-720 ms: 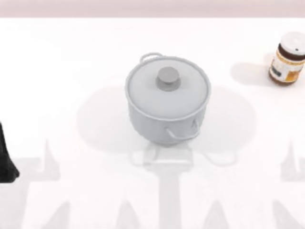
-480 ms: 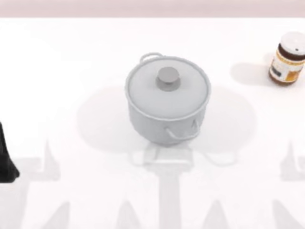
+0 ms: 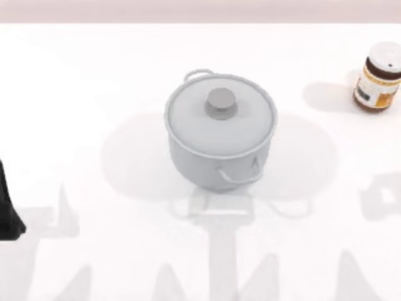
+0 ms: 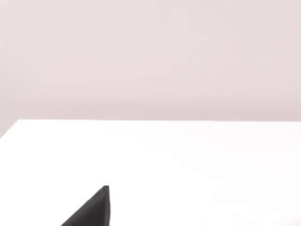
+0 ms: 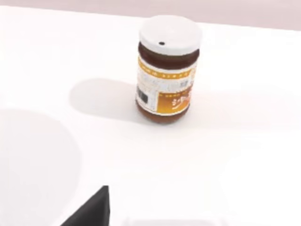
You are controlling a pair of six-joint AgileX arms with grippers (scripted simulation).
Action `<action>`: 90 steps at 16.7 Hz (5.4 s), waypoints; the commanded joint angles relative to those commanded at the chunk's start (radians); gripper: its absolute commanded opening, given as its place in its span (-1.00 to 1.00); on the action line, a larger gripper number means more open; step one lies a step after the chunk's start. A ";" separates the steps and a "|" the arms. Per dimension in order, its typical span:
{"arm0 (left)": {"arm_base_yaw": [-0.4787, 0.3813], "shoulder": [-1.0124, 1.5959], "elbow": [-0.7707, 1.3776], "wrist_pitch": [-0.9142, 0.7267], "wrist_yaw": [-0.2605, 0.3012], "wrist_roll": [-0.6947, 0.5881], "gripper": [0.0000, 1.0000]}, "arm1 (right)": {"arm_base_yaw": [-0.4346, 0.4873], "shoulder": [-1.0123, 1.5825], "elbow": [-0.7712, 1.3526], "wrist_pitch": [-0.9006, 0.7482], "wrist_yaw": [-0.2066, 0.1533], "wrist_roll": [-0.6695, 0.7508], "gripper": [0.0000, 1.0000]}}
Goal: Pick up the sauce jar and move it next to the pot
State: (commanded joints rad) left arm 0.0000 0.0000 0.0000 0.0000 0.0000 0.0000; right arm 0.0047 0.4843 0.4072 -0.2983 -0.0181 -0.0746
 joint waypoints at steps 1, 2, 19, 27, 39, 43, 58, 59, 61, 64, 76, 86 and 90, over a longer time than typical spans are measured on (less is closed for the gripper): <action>0.000 0.000 0.000 0.000 0.000 0.000 1.00 | 0.002 0.084 0.078 -0.050 -0.004 -0.014 1.00; 0.000 0.000 0.000 0.000 0.000 0.000 1.00 | 0.004 0.172 0.160 -0.102 -0.008 -0.029 1.00; 0.000 0.000 0.000 0.000 0.000 0.000 1.00 | 0.002 1.754 1.833 -0.944 -0.050 -0.290 1.00; 0.000 0.000 0.000 0.000 0.000 0.000 1.00 | -0.003 2.064 2.158 -1.105 -0.055 -0.338 1.00; 0.000 0.000 0.000 0.000 0.000 0.000 1.00 | 0.005 2.071 2.004 -0.941 -0.054 -0.330 1.00; 0.000 0.000 0.000 0.000 0.000 0.000 1.00 | 0.006 2.073 1.980 -0.917 -0.054 -0.329 1.00; 0.000 0.000 0.000 0.000 0.000 0.000 1.00 | 0.006 2.073 1.980 -0.917 -0.054 -0.329 -1.00; 0.000 0.000 0.000 0.000 0.000 0.000 1.00 | 0.006 2.073 1.980 -0.917 -0.054 -0.329 -1.00; 0.000 0.000 0.000 0.000 0.000 0.000 1.00 | 0.006 2.073 1.980 -0.917 -0.054 -0.329 -1.00; 0.000 0.000 0.000 0.000 0.000 0.000 1.00 | 0.006 2.073 1.980 -0.917 -0.054 -0.329 -1.00; 0.000 0.000 0.000 0.000 0.000 0.000 1.00 | 0.019 1.662 1.611 -0.949 -0.058 -0.325 -1.00; 0.000 0.000 0.000 0.000 0.000 0.000 1.00 | 0.023 1.566 1.514 -0.955 -0.056 -0.309 -1.00; 0.000 0.000 0.000 0.000 0.000 0.000 1.00 | 0.086 1.562 1.461 -0.908 -0.026 -0.157 -1.00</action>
State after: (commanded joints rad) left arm 0.0000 0.0000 0.0000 0.0000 0.0000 0.0000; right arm 0.0909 2.0461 1.8683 -1.2061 -0.0442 -0.2318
